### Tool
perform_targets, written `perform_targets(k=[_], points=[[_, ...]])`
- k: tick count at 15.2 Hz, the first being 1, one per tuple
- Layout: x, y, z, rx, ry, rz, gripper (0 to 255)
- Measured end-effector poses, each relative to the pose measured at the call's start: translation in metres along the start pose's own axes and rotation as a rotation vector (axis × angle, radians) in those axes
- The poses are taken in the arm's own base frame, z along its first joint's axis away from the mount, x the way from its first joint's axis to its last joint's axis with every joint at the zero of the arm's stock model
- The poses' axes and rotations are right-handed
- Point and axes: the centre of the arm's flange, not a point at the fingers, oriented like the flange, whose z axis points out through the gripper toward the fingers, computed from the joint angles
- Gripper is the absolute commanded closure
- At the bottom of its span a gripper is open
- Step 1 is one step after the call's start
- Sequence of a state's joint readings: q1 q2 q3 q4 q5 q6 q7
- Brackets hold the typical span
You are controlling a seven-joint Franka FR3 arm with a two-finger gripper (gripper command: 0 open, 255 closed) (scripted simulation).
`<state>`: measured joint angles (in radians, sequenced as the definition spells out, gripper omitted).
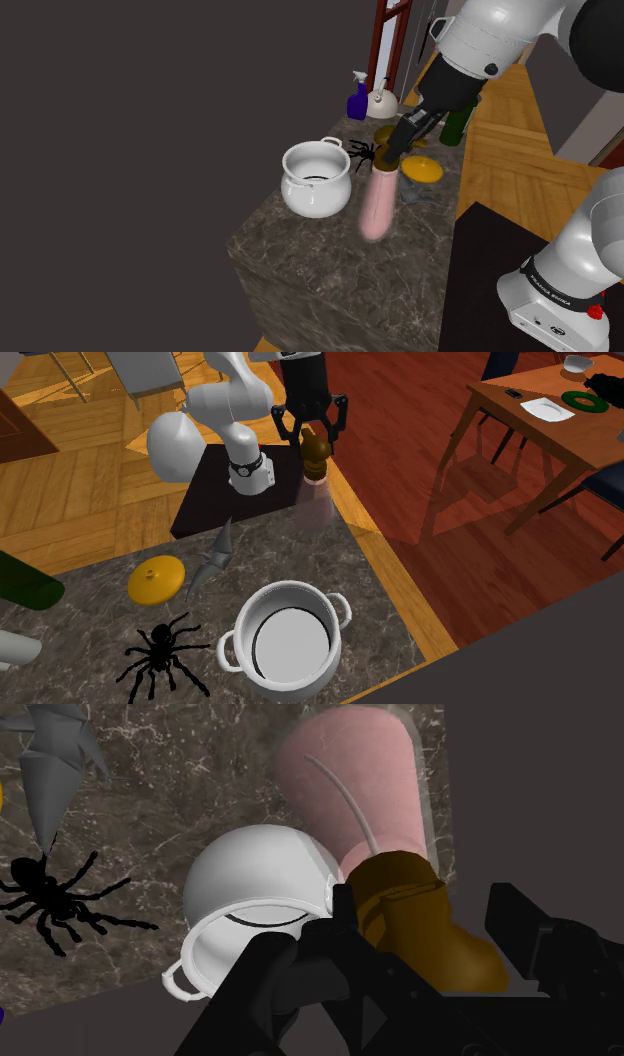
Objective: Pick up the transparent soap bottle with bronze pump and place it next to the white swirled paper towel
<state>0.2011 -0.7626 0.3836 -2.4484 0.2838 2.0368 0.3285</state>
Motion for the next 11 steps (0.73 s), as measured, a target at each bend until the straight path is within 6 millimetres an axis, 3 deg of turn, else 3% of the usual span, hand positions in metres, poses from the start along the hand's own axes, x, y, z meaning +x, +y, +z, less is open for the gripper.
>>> perform_targets(k=[11], points=[[0.017, -0.007, -0.054, 0.000, 0.000, 0.000, 255]])
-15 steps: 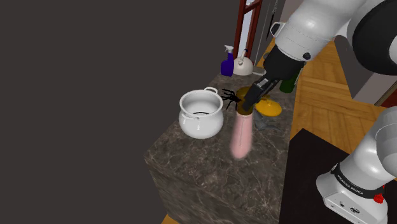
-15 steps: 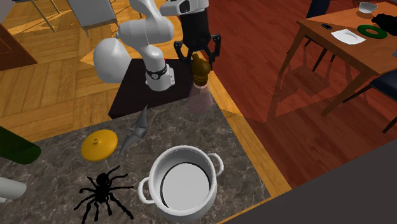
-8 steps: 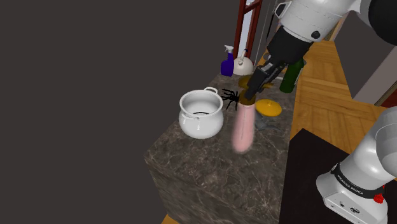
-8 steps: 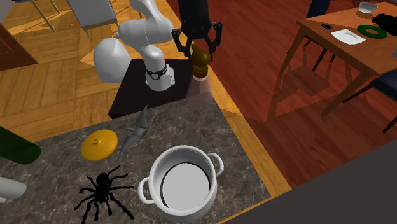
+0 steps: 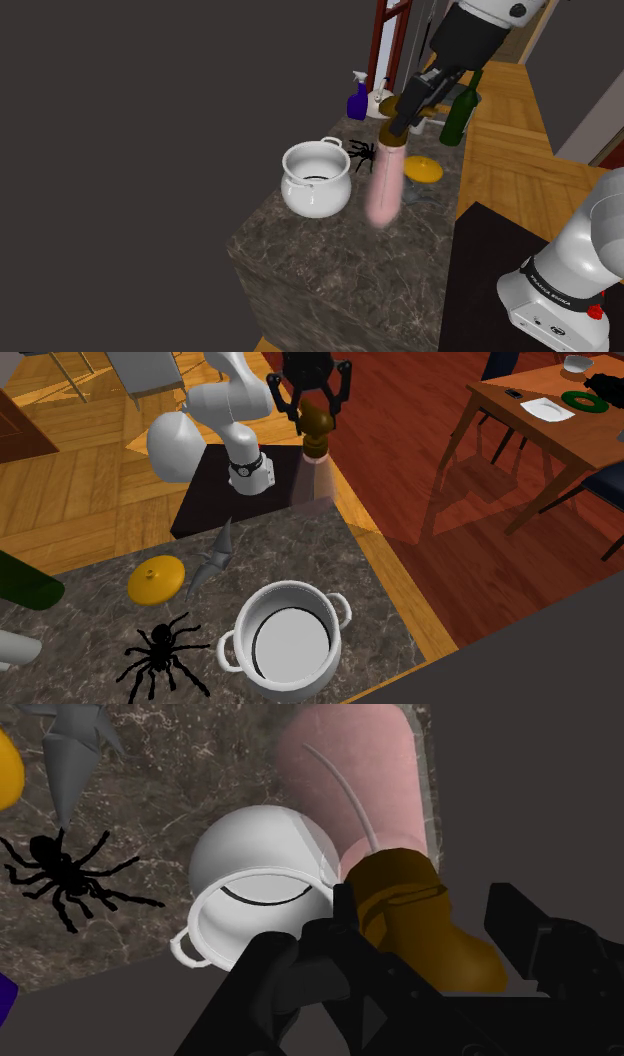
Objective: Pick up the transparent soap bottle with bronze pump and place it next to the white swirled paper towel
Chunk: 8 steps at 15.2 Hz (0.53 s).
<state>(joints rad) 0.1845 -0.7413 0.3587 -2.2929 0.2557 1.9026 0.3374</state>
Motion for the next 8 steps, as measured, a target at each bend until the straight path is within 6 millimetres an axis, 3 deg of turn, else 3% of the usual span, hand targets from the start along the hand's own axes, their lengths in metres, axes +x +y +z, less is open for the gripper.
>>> perform_targets(k=[8], points=[[0.012, -0.006, -0.041, 0.000, 0.000, 0.000, 255]])
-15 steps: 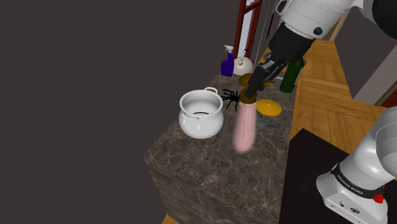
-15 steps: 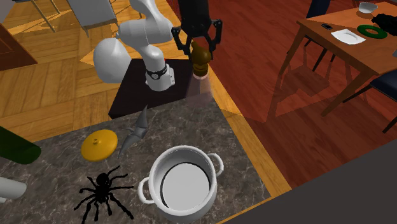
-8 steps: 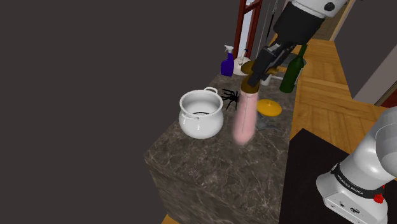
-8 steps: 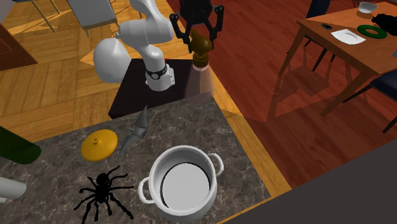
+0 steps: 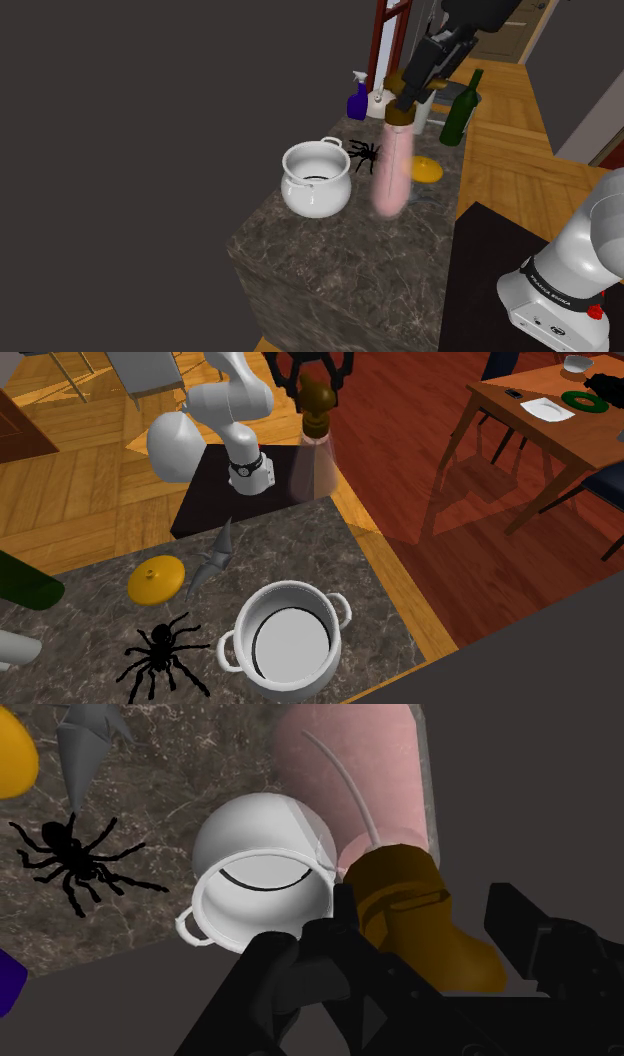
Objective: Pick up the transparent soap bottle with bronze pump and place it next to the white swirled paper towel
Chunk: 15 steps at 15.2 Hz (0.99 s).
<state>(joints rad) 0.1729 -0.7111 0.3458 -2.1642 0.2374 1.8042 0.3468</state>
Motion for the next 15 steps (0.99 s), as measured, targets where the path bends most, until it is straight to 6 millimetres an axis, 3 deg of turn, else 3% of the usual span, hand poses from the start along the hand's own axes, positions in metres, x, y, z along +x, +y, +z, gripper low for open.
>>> perform_targets(k=[15], points=[[0.024, -0.008, -0.076, 0.000, 0.000, 0.000, 255]])
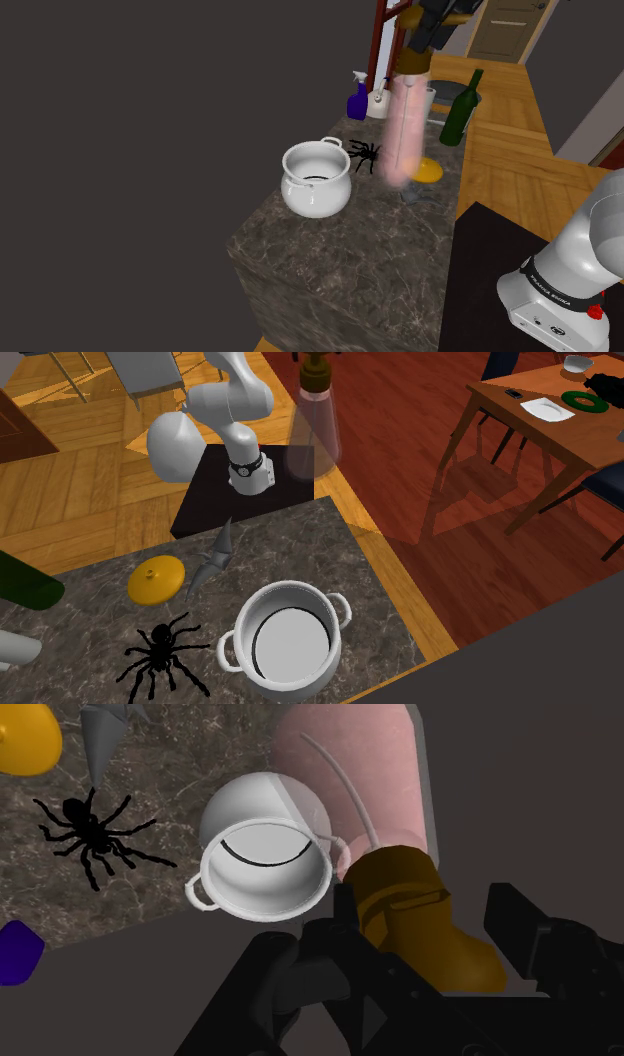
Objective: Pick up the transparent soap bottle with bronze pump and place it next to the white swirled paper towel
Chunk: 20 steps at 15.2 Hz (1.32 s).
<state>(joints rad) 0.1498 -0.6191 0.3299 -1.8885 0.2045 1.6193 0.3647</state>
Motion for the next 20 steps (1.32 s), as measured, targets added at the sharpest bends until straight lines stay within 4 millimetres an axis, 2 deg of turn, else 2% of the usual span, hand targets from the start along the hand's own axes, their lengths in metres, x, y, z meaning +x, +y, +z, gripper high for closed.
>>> perform_targets(k=[8, 9, 13, 20], points=[[0.011, -0.006, -0.038, 0.000, 0.000, 0.000, 255], [0.014, 0.000, -0.041, 0.000, 0.000, 0.000, 255], [0.023, 0.045, -0.042, -0.001, 0.000, 0.001, 255], [0.035, 0.135, -0.035, 0.000, 0.000, 0.002, 255]])
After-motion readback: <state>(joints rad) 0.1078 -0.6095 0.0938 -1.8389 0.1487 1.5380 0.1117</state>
